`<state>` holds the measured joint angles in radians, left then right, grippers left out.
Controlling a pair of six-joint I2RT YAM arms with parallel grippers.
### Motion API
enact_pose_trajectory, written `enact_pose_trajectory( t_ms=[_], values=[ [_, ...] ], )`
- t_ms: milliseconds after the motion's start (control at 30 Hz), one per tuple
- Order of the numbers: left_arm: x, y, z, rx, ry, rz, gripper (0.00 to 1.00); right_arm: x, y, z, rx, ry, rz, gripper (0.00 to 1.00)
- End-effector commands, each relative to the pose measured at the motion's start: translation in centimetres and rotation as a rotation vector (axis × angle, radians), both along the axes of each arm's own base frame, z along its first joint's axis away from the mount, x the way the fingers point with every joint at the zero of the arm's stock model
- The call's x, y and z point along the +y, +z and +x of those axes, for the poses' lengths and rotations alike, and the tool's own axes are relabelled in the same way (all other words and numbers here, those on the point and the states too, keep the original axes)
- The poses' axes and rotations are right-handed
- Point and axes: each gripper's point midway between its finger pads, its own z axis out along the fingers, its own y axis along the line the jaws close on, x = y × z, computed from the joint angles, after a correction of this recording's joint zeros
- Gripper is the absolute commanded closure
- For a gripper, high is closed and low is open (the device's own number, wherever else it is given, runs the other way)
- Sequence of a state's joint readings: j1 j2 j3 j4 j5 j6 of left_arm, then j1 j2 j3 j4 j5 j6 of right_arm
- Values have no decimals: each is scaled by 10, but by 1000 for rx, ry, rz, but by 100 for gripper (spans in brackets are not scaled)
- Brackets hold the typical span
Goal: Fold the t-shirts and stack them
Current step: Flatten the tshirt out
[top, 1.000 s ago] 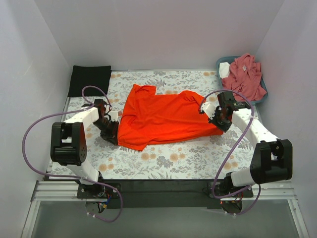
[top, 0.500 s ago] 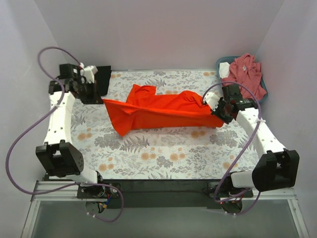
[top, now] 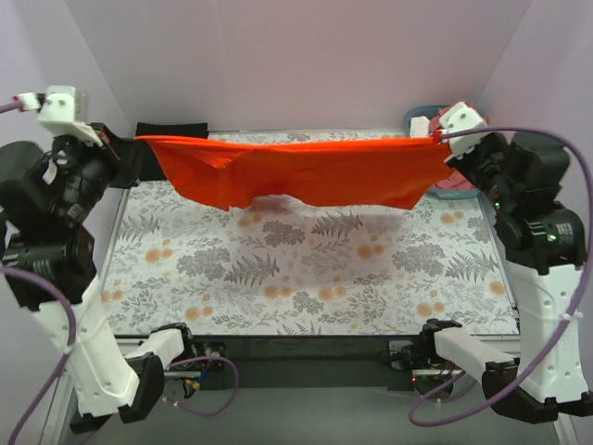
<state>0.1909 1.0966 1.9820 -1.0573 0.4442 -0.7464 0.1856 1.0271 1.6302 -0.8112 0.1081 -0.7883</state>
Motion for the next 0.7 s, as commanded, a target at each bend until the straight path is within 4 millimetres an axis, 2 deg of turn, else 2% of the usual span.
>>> enact_pose_trajectory(
  t_ms=[0,33,67,100,133,200,300,333,433,467,500,533,567,600,633,667],
  values=[
    [20,61,-9,-183,146,-29,100,-15,82,-19,-207,-69,57,99],
    [20,80,-15,-242,158,-29,100,-13,91,-13,-219,-68,63,99],
    [23,87,-14,-262,171,-35,100,-13,100,-12,-238,-64,63,99],
    [27,93,-11,-284,195,-33,100,-14,119,-16,-286,-66,70,99],
    [29,102,-7,-325,198,-30,100,-14,119,-4,-280,-75,60,99],
    [29,106,1,-343,184,-19,100,-14,121,7,-287,-77,31,99],
    [32,92,40,-286,162,-40,100,-7,108,40,-273,-68,12,99],
    [34,74,65,-239,149,-50,100,-4,99,54,-273,-68,10,99],
    [28,49,106,-182,62,-62,100,1,75,92,-234,-68,-14,99],
    [29,28,135,-121,36,-75,100,3,76,102,-251,-69,-15,99],
    [30,23,148,-104,26,-83,100,5,65,122,-230,-76,-21,99],
    [29,18,164,-95,11,-99,100,4,64,132,-234,-90,-22,99],
    [34,4,189,-65,9,-109,100,4,80,140,-286,-103,-9,99],
    [38,15,199,-103,18,-110,100,3,86,148,-305,-118,-2,99],
    [44,28,211,-160,45,-119,100,3,81,168,-298,-143,6,99],
    [46,39,218,-202,47,-119,100,1,113,167,-376,-157,31,99]
  ],
)
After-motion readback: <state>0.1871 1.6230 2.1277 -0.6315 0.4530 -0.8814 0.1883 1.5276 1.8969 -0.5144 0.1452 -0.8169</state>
